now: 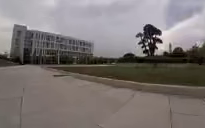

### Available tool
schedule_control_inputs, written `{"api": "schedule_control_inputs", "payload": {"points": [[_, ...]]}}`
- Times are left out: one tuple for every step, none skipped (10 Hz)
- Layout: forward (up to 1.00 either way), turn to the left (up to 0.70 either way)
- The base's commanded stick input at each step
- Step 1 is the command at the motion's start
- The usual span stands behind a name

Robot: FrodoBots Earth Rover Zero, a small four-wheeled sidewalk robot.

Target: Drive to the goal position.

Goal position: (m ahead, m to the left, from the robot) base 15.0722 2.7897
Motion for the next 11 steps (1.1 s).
{"api": "schedule_control_inputs", "payload": {"points": [[1.00,0.27],[1.00,0.27],[1.00,0.27],[1.00,0.27],[1.00,0.27],[1.00,0.27],[1.00,0.27],[1.00,0.27],[1.00,0.27],[1.00,0.27],[1.00,0.27]]}}
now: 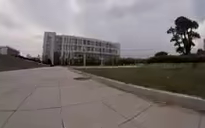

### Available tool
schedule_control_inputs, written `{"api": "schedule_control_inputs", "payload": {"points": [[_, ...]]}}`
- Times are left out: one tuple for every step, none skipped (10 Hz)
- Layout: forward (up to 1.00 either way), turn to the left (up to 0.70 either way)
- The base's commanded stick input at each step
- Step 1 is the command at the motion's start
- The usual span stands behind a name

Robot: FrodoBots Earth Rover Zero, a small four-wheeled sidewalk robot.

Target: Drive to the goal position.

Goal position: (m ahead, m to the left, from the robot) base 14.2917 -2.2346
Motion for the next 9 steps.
{"api": "schedule_control_inputs", "payload": {"points": [[1.00,0.27],[1.00,0.27],[1.00,0.27],[1.00,0.27],[1.00,0.27],[1.00,0.27],[1.00,0.27],[1.00,0.27],[1.00,0.27]]}}
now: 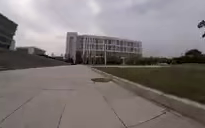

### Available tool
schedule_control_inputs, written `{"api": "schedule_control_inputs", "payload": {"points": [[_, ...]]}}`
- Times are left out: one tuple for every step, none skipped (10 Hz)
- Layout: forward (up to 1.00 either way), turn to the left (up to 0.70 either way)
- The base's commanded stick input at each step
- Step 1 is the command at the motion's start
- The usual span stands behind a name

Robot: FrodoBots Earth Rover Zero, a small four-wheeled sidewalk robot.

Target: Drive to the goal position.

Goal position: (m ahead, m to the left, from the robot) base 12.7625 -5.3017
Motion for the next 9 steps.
{"api": "schedule_control_inputs", "payload": {"points": [[1.00,0.27],[1.00,0.27],[1.00,0.27],[1.00,0.27],[1.00,0.27],[1.00,0.27],[1.00,0.27],[1.00,0.27],[1.00,0.27]]}}
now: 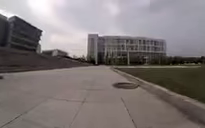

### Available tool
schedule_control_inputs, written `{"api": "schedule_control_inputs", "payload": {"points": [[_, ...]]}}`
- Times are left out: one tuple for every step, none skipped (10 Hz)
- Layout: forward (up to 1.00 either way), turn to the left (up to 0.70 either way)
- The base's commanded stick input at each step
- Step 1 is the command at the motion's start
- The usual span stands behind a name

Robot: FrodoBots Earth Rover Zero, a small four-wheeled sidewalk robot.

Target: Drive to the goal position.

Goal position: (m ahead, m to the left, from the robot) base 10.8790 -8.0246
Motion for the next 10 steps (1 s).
{"api": "schedule_control_inputs", "payload": {"points": [[1.00,0.27],[1.00,0.15],[1.00,0.00],[1.00,0.00],[1.00,0.00],[1.00,0.00],[1.00,0.00],[1.00,0.00],[1.00,0.00],[1.00,0.00]]}}
